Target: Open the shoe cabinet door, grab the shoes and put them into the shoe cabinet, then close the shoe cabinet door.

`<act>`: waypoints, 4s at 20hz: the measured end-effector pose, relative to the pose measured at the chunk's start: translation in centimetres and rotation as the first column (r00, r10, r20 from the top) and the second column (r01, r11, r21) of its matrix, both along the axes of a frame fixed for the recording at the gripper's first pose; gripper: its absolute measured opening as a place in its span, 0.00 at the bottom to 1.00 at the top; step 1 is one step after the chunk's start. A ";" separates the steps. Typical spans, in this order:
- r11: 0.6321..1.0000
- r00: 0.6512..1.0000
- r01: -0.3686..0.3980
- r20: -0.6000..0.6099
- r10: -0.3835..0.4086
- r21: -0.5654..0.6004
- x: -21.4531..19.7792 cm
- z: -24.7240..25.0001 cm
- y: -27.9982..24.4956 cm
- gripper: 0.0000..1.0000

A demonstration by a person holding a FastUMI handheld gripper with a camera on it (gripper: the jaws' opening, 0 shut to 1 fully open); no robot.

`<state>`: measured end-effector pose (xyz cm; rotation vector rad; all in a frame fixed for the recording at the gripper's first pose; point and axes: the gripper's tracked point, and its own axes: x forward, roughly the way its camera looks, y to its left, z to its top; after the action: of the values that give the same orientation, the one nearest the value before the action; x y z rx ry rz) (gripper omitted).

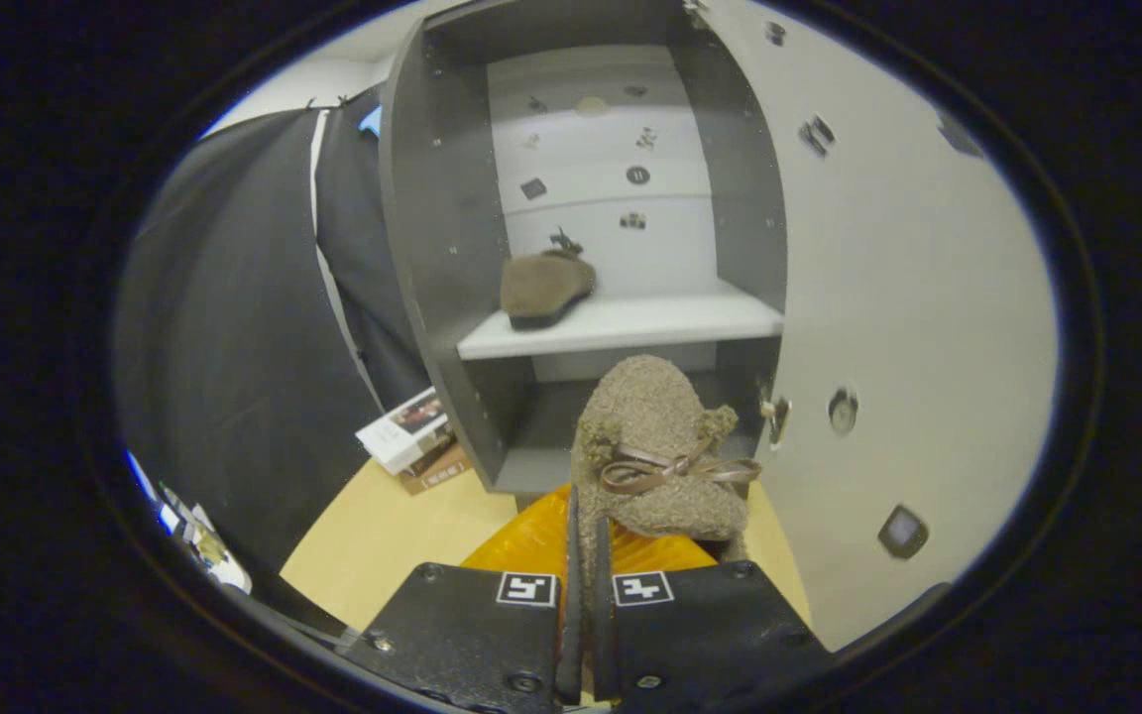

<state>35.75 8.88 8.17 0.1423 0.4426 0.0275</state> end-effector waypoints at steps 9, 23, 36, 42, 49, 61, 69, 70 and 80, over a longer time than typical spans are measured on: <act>0.994 0.985 0.033 0.175 -0.014 -0.106 12.3 9.8 -3.0 0.08; 0.979 0.992 0.061 0.124 -0.037 -0.195 28.6 8.1 -6.2 0.08; 0.993 0.987 0.075 -0.134 -0.088 -0.094 33.4 2.2 -6.9 0.08; 0.993 0.976 0.099 -0.190 -0.110 -0.067 33.3 1.9 -6.7 0.12; 0.990 0.990 0.106 -0.079 -0.113 -0.094 29.0 5.0 -6.4 0.62; 0.987 0.989 0.083 0.129 -0.066 -0.134 14.9 12.3 -1.7 0.99; 0.992 0.967 0.048 0.255 -0.018 -0.114 0.7 18.8 1.1 1.00; 0.991 0.963 0.046 0.270 -0.012 -0.122 -1.2 19.3 1.0 1.00; 0.991 0.947 0.094 0.315 -0.058 -0.101 -19.2 21.5 -4.7 1.00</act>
<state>16.58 4.21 29.65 0.0402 0.1220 -0.0508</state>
